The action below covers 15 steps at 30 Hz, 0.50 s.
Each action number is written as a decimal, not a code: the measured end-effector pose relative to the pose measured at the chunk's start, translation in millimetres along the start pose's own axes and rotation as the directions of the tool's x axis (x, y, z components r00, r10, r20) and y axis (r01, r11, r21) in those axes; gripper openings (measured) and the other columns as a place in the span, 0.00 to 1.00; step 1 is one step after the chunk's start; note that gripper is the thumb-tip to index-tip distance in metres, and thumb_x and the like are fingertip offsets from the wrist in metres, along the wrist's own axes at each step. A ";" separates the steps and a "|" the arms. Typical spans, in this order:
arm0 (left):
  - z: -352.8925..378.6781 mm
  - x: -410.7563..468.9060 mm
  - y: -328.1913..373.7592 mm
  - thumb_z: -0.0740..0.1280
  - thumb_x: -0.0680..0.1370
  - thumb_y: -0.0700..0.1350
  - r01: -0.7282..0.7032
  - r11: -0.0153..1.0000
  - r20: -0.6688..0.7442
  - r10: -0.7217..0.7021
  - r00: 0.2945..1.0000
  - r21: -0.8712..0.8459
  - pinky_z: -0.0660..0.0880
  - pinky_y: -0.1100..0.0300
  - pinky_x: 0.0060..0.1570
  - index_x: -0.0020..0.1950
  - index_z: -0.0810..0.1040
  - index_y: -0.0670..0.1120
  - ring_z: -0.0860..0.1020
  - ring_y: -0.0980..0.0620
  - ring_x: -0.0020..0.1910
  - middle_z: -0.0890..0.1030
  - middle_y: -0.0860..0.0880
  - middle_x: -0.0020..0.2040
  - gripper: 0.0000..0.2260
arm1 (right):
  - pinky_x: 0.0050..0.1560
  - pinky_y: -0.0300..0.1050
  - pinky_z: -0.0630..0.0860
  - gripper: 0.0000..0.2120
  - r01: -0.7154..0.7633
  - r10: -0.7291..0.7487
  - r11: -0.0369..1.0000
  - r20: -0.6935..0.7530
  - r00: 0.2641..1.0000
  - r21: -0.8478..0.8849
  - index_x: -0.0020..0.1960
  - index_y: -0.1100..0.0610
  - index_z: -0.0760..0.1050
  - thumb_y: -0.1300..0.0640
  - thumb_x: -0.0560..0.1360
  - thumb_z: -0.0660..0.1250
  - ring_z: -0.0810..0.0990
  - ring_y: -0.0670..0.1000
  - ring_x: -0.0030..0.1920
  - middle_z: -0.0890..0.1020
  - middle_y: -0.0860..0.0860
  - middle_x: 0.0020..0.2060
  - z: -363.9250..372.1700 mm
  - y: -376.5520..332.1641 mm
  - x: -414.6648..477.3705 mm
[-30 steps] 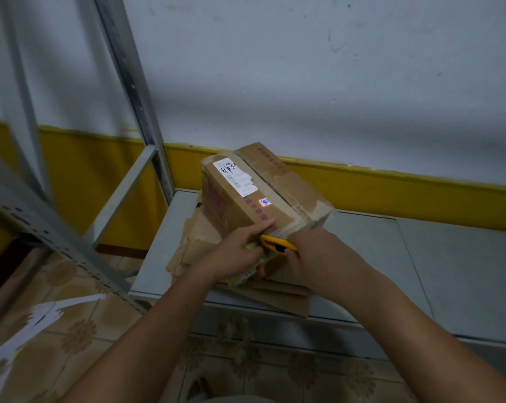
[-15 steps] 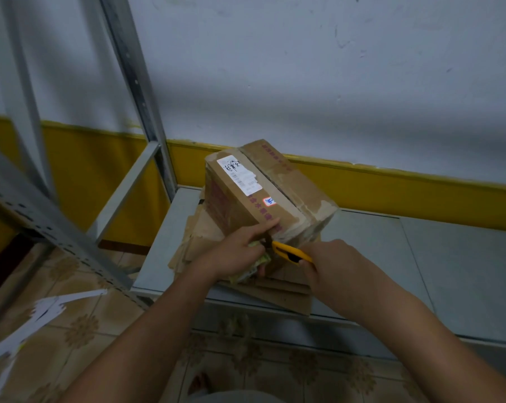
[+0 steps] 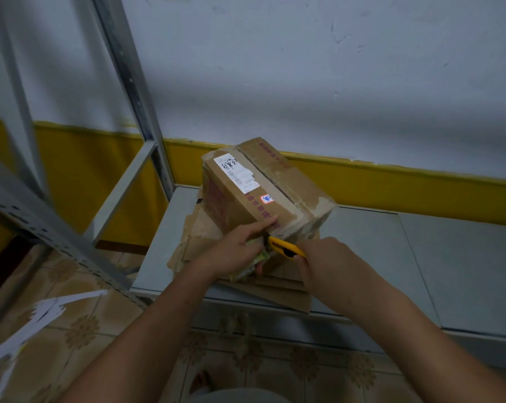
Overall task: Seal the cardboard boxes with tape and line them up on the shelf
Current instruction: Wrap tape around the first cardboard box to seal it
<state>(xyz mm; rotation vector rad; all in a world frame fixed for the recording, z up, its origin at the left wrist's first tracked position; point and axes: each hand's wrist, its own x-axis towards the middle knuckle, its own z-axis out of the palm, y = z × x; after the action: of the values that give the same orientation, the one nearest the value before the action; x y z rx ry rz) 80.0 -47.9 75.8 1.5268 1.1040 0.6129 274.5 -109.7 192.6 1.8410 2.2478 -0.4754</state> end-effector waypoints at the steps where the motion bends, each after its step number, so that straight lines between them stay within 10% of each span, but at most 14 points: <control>1: -0.8 0.2 -0.5 0.60 0.85 0.35 -0.003 1.000 -0.003 0.003 1.000 0.003 0.84 0.44 0.51 0.81 0.68 0.61 0.85 0.46 0.42 0.74 0.51 0.74 0.28 | 0.32 0.37 0.63 0.09 0.004 -0.004 1.000 0.000 1.000 -0.004 0.52 0.51 0.70 0.50 0.87 0.55 0.69 0.44 0.35 0.70 0.46 0.38 0.2 -0.4 -0.1; 15: -2.0 -2.7 3.8 0.60 0.85 0.36 -0.009 0.998 0.015 0.008 1.000 0.063 0.85 0.44 0.49 0.81 0.69 0.60 0.86 0.40 0.42 0.75 0.54 0.74 0.28 | 0.45 0.48 0.77 0.10 0.024 -0.023 0.999 0.013 1.000 -0.024 0.60 0.52 0.73 0.50 0.87 0.55 0.78 0.53 0.43 0.76 0.50 0.44 4.4 9.7 -11.7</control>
<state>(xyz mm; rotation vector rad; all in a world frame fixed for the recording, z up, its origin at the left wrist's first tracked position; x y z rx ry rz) 78.3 -49.2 80.5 1.5880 1.1153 0.5762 286.1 -120.3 191.5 1.7969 2.2589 -0.4614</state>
